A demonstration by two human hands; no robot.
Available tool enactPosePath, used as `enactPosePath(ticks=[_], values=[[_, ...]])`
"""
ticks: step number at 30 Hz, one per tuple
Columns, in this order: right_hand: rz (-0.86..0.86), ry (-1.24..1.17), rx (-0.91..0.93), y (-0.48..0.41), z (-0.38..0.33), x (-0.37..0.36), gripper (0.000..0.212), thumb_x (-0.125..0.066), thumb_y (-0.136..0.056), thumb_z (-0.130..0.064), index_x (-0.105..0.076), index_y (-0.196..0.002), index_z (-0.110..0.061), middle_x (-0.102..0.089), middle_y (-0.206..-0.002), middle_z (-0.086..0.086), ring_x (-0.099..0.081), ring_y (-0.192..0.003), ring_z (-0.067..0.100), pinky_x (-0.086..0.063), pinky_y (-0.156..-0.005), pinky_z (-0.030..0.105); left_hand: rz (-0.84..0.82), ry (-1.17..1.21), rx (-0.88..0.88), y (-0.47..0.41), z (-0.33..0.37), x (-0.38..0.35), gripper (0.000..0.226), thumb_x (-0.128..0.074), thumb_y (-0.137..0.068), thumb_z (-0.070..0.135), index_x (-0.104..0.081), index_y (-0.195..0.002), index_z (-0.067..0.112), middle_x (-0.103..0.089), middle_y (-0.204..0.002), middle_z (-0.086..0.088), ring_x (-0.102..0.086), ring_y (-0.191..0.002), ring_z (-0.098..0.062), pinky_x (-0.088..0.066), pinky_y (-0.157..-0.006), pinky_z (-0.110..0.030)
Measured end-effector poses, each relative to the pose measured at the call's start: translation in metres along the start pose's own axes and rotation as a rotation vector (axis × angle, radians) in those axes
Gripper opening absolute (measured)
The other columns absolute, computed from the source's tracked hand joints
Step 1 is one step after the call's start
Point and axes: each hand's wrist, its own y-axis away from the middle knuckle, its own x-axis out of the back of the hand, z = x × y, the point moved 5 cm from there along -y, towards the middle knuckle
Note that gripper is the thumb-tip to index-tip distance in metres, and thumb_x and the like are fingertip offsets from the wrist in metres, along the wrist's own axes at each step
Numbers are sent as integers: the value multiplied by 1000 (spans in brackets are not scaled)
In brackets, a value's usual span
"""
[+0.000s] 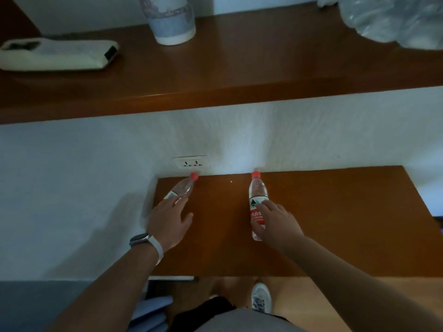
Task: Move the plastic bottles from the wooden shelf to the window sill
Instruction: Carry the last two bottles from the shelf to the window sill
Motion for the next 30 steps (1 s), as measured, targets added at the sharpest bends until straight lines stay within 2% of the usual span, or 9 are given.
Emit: enactPosePath(ticks=[6,11,14,18,20,22,24,26,30], values=[[-62,-262,-191,-31,7,-16,62,-59,-92,-45,-36,-146,-23,-47,-143,3,-53,-122,25,-52,-98,49,-40,163,198,-25,-28,-15,40,-64,-91,35,-60,-125,13,-62,-119,-12,-61,-100,-30,-52,-78,-38],[-9,-383,-337,-44,18,-20,67,-64,-90,-40,-33,-147,-24,-51,-130,2,-57,-104,19,-57,-88,43,-59,261,257,-43,-54,-28,37,-66,-87,38,-61,-116,17,-63,-109,-11,-63,-85,-30,-56,-71,-41],[0,-415,-391,-54,28,-26,65,-65,-90,-41,-36,-144,-19,-52,-131,5,-58,-97,17,-56,-79,35,-86,284,249,-52,-58,-35,45,-68,-88,38,-57,-126,16,-61,-113,-12,-62,-90,-31,-56,-74,-40],[10,-550,-494,-61,37,-36,62,-69,-89,-37,-37,-139,-15,-59,-115,3,-63,-85,18,-51,-56,26,-132,304,247,-59,-60,-46,54,-72,-86,35,-52,-133,16,-58,-119,-13,-60,-98,-32,-49,-77,-36],[14,-593,-534,-64,38,-42,63,-70,-89,-36,-36,-138,-13,-61,-116,6,-63,-86,20,-51,-58,29,-155,339,278,-62,-64,-52,55,-72,-85,34,-51,-134,19,-58,-118,-10,-62,-96,-30,-54,-77,-38],[7,-618,-575,-66,39,-48,68,-70,-89,-38,-34,-140,-11,-61,-122,10,-63,-90,22,-52,-63,32,-216,451,331,-64,-68,-61,42,-69,-88,32,-51,-125,23,-62,-107,-2,-65,-83,-21,-57,-65,-37],[-16,-639,-603,-67,39,-53,69,-72,-88,-39,-36,-140,-10,-62,-121,10,-63,-91,22,-51,-62,30,-289,555,394,-62,-68,-71,34,-67,-91,27,-50,-121,25,-63,-96,5,-64,-75,-13,-50,-54,-29],[-31,-643,-612,-69,39,-58,64,-73,-86,-38,-42,-135,-10,-64,-116,8,-64,-90,21,-50,-60,27,-323,642,449,-60,-69,-80,41,-71,-89,26,-50,-125,23,-62,-96,6,-63,-76,-12,-47,-56,-28],[-48,-666,-644,-73,39,-59,53,-76,-84,-34,-49,-123,-12,-64,-104,4,-65,-86,19,-52,-66,32,-336,745,491,-54,-66,-88,51,-74,-86,26,-48,-130,20,-63,-107,-1,-64,-85,-18,-51,-65,-33]])
